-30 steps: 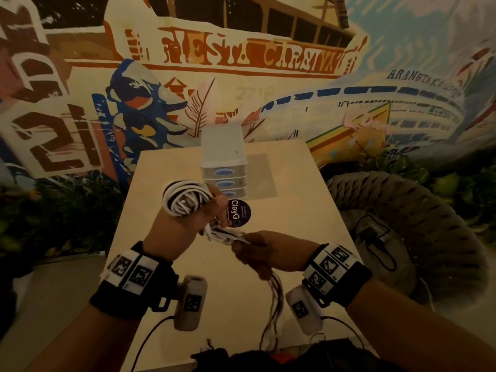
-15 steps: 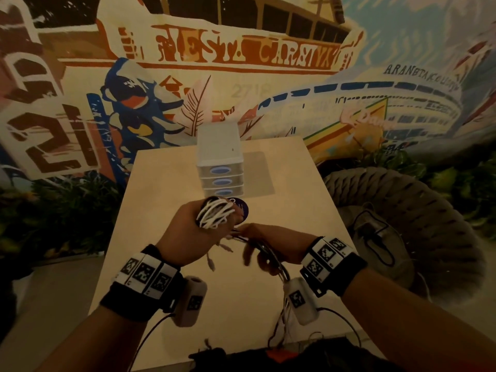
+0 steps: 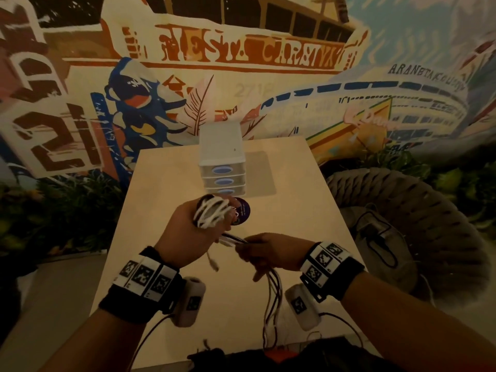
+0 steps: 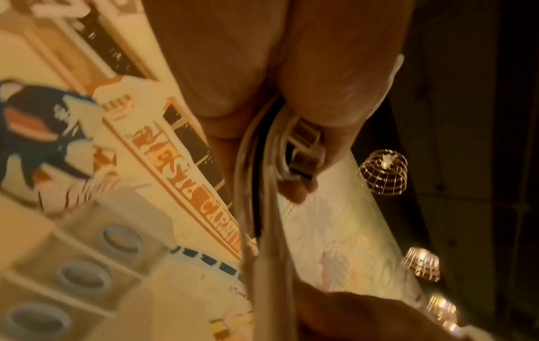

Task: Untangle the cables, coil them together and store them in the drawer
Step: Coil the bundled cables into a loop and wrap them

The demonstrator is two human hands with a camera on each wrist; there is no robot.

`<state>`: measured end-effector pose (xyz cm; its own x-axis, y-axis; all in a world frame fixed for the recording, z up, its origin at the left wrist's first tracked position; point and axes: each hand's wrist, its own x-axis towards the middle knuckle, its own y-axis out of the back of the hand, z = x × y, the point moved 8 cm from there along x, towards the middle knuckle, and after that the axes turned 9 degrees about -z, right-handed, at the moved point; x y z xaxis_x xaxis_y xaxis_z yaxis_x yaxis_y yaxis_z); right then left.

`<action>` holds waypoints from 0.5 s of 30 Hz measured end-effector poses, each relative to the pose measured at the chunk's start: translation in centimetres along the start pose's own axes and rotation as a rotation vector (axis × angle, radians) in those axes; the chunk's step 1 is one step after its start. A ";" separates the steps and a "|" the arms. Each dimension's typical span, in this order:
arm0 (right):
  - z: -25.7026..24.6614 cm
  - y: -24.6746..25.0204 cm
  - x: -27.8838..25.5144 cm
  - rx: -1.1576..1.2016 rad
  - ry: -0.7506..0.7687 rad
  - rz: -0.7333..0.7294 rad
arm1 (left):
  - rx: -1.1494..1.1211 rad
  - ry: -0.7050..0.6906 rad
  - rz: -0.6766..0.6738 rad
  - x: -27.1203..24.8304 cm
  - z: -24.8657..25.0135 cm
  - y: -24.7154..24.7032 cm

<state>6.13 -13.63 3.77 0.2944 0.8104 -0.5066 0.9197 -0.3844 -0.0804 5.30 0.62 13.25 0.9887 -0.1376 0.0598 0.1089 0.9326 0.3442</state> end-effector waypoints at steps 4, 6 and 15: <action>0.5 0.5 -0.7 0.178 -0.069 0.039 | 0.498 -0.067 -0.178 -0.2 0.4 -1.6; 0.4 0.6 -0.8 0.245 -0.079 0.029 | 0.735 -0.073 -0.274 0.0 0.5 -2.8; -0.5 1.9 -1.3 0.230 -0.111 0.067 | 1.008 0.085 -0.471 -0.3 -1.8 -5.5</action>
<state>7.66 -15.21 4.71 0.3105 0.7312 -0.6075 0.8121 -0.5362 -0.2303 4.58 -3.85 9.63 0.8789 -0.3463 -0.3280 0.3793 0.0905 0.9208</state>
